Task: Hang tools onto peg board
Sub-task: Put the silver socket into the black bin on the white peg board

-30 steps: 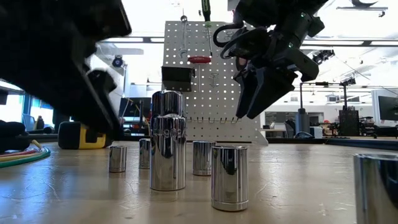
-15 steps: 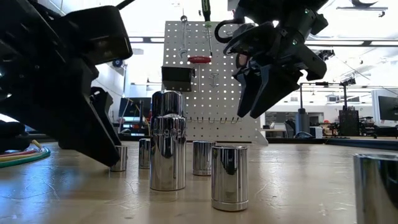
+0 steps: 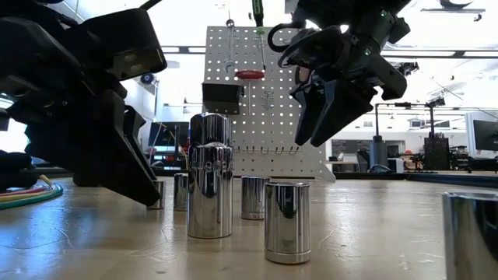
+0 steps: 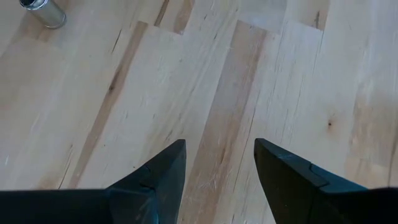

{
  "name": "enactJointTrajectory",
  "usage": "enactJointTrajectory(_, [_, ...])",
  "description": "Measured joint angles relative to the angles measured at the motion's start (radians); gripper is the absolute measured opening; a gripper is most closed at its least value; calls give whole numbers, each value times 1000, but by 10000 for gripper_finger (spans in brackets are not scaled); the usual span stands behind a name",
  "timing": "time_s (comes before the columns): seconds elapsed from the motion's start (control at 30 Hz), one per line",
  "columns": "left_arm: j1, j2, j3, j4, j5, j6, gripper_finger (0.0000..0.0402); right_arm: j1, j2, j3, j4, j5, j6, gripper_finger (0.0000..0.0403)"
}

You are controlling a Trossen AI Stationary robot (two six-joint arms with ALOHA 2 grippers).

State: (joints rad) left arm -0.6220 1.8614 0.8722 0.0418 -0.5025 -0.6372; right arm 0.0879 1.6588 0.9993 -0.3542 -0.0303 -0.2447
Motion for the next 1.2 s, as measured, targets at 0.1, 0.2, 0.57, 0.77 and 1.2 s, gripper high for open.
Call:
enactJointTrajectory(0.1, [0, 0, 0, 0, -6, 17, 48, 0, 0, 0, 0, 0, 0, 186])
enactJointTrajectory(0.2, [2, 0, 0, -2, -6, 39, 37, 0, 0, 0, 0, 0, 0, 186])
enactJointTrajectory(0.57, [40, -47, 0, -126, -7, 119, 15, 0, 0, 0, -7, 0, 8, 186])
enactJointTrajectory(0.77, [68, -87, 0, -221, 8, 150, 3, 0, 1, 0, -8, 0, 8, 186])
enactJointTrajectory(1.2, [84, -85, -16, -124, 106, 172, 94, 0, 2, 0, -8, 0, 19, 186])
